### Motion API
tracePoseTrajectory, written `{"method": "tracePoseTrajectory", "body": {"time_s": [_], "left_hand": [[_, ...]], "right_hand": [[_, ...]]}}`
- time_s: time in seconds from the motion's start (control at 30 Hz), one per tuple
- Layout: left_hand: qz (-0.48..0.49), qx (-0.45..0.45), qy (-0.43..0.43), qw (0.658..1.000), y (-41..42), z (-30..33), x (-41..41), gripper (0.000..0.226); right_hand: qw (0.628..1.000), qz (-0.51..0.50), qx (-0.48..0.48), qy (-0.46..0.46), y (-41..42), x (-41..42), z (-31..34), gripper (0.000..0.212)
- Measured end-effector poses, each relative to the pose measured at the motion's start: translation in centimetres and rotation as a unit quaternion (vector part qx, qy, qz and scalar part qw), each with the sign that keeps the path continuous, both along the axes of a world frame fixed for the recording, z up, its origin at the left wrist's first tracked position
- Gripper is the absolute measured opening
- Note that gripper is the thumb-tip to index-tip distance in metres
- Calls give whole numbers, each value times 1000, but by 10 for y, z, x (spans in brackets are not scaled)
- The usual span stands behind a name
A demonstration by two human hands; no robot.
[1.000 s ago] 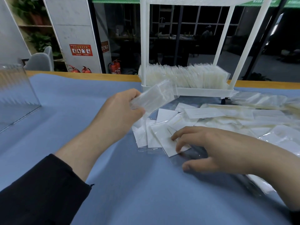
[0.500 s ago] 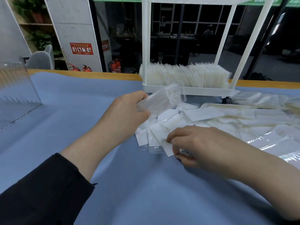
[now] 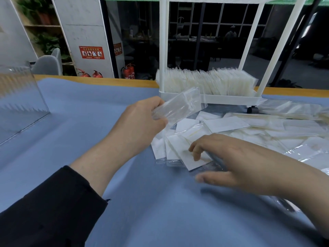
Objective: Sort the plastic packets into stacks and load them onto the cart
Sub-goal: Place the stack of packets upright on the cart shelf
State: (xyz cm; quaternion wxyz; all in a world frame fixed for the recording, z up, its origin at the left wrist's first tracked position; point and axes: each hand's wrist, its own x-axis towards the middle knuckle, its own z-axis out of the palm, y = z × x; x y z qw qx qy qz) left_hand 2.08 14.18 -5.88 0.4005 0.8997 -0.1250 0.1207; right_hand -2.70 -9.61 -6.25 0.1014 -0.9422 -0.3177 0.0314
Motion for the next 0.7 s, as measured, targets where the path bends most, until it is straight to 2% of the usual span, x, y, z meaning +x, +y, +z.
{"method": "tracePoseTrajectory", "body": {"time_s": [0.07, 0.17, 0.4, 0.5, 0.6, 0.7], "left_hand": [[1, 0, 1, 1000, -1, 0, 0, 13], [0, 4, 2, 1000, -1, 0, 0, 14], [-4, -4, -4, 1000, 1, 0, 0, 16], [-19, -23, -7, 1000, 3, 2, -1, 15], [-57, -46, 8, 997, 2, 6, -5, 12], [-104, -38, 46, 993, -1, 7, -10, 21]], "right_hand": [[999, 11, -33, 3, 6, -2, 0, 40], [999, 7, -46, -14, 11, -2, -3, 32], [992, 25, -29, -116, 13, 1, -13, 13], [987, -42, 104, -119, 9, 0, -2, 10], [937, -91, 309, -137, 5, -1, 6, 3], [902, -139, 368, -181, 0, 9, 1, 11]]}}
